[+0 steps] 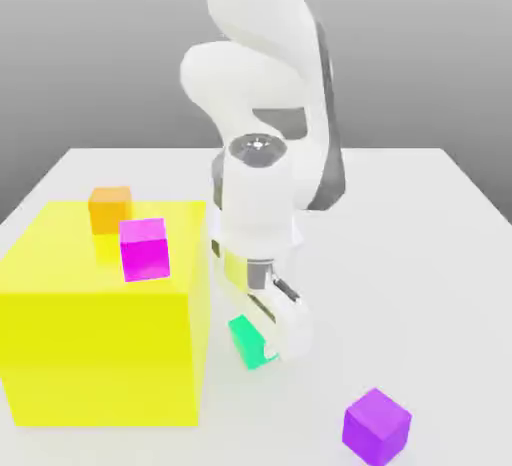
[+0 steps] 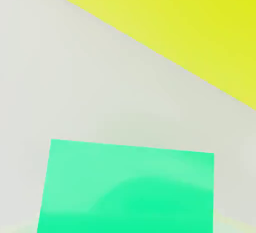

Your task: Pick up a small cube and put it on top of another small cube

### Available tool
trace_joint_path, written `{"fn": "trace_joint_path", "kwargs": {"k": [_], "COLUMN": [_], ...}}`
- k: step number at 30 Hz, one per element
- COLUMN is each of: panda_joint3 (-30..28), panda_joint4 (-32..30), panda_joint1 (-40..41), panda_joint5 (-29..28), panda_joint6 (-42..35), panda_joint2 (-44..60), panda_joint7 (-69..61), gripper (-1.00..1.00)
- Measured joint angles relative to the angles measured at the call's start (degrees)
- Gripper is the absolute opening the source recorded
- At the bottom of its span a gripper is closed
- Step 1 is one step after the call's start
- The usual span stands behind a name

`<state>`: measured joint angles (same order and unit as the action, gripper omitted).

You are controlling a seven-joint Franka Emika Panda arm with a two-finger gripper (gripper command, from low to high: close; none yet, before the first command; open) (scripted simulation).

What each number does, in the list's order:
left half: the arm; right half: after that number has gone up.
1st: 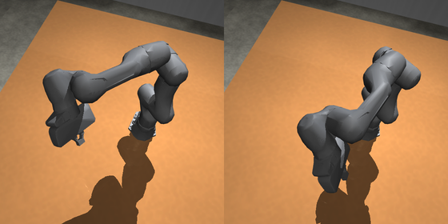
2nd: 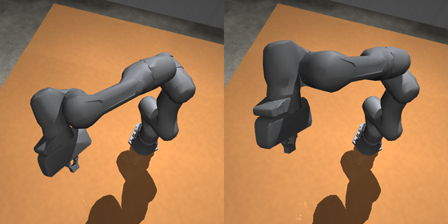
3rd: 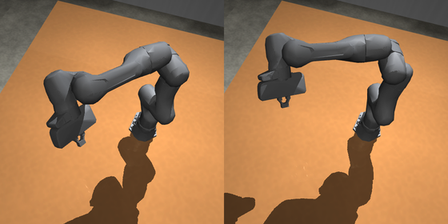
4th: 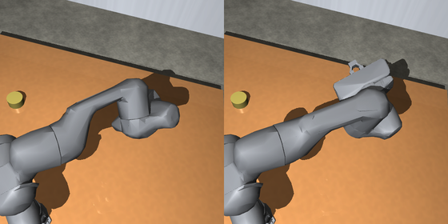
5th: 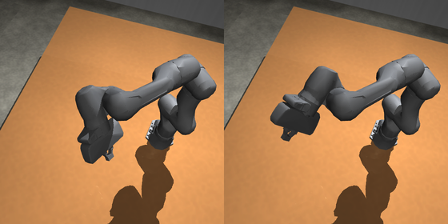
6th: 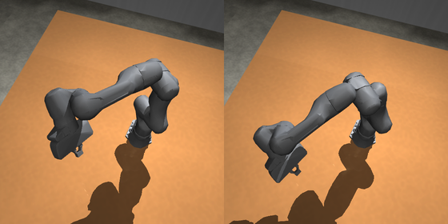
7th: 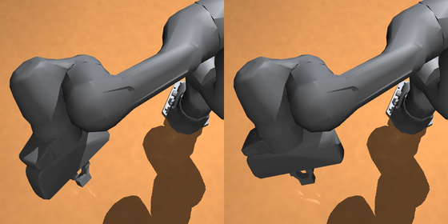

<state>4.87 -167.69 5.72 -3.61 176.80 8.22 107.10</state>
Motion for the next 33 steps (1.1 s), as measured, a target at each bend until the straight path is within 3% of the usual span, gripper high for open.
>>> {"fn": "trace_joint_path", "kwargs": {"k": [9,19,26,33], "panda_joint3": [3.34,3.63,-2.53,-9.1], "panda_joint4": [-0.78,-3.42,6.1,12.41], "panda_joint1": [1.59,0.88,-3.43,-1.49], "panda_joint5": [6.15,7.19,18.13,16.29], "panda_joint6": [-6.05,-10.84,-25.69,-39.57], "panda_joint2": [-6.78,-13.57,-23.27,-31.99], "panda_joint7": [-4.39,-4.01,-16.89,-30.23], "gripper": [-1.0,-1.0,-1.0,-1.0]}}
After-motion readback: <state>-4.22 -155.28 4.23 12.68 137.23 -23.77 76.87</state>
